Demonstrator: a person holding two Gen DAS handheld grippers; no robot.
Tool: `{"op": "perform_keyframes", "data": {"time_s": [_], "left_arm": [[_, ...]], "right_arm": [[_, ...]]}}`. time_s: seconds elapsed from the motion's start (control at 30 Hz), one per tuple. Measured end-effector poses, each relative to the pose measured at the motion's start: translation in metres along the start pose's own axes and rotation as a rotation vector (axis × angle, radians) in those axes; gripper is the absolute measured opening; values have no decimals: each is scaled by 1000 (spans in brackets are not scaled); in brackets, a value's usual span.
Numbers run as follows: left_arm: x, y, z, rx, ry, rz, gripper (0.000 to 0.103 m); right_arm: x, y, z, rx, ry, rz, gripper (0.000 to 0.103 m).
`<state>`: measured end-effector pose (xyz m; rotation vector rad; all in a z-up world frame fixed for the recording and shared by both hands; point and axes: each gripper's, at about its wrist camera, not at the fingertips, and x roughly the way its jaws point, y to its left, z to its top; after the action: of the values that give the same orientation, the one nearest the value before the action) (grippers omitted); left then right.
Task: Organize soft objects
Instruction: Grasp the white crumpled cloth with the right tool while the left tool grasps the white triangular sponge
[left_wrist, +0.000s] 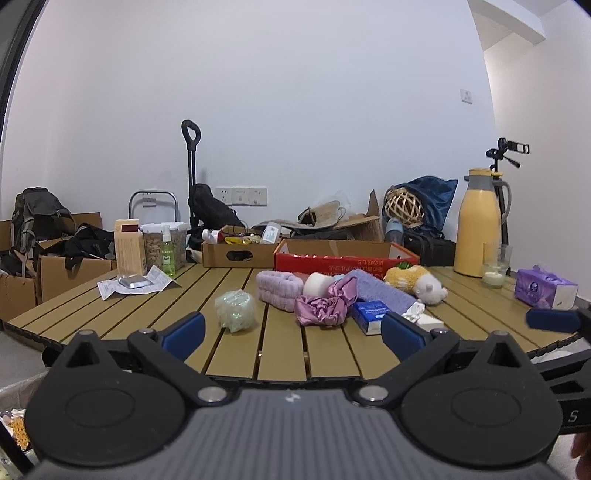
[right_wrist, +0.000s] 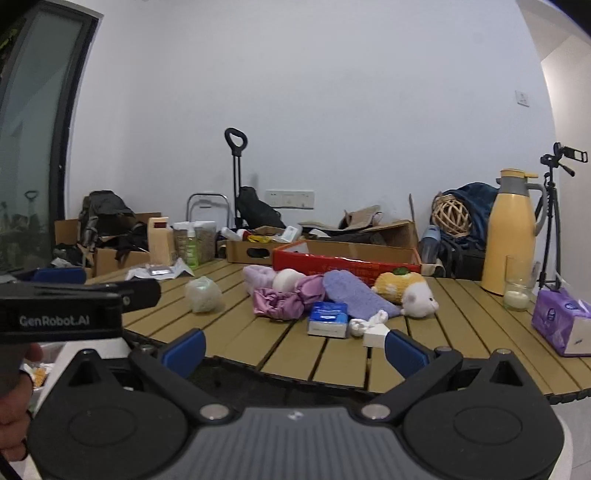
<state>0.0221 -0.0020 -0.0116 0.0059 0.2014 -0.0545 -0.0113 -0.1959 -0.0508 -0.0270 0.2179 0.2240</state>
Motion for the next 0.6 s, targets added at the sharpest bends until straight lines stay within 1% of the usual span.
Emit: {"op": "perform_keyframes", "data": {"time_s": [0.07,0.13,0.2,0.3,0.37,0.4,0.43,0.47,0.53,0.6], "left_arm": [[5,-1,-1,6,5,-1,103],[14,-1,-1,12,23,-1,103],[28,-1,0,15,47,-4,103],[58,0,2,-12,97,-29,103],[82,-1,5,-10,115,-43,103],[94,-1,6,-7,120,-47,100],[107,-2,8,-3,132,-49,95],[122,-2,11,-2,148,-50,92],[150,0,14,-15,181,-59,81],[179,2,17,-28,231,-60,76]], "right_arm": [[2,3,-1,-34,7,-37,103],[3,3,-3,-38,-1,-72,103],[7,-1,-3,-38,-4,-77,103],[26,-13,-1,-27,24,-83,100],[49,-24,3,3,66,-76,88],[60,-30,5,14,79,-76,80],[74,-36,8,26,91,-76,76],[85,-40,9,31,97,-78,74],[110,-47,14,37,100,-79,64],[135,-53,17,33,108,-67,60]]}}
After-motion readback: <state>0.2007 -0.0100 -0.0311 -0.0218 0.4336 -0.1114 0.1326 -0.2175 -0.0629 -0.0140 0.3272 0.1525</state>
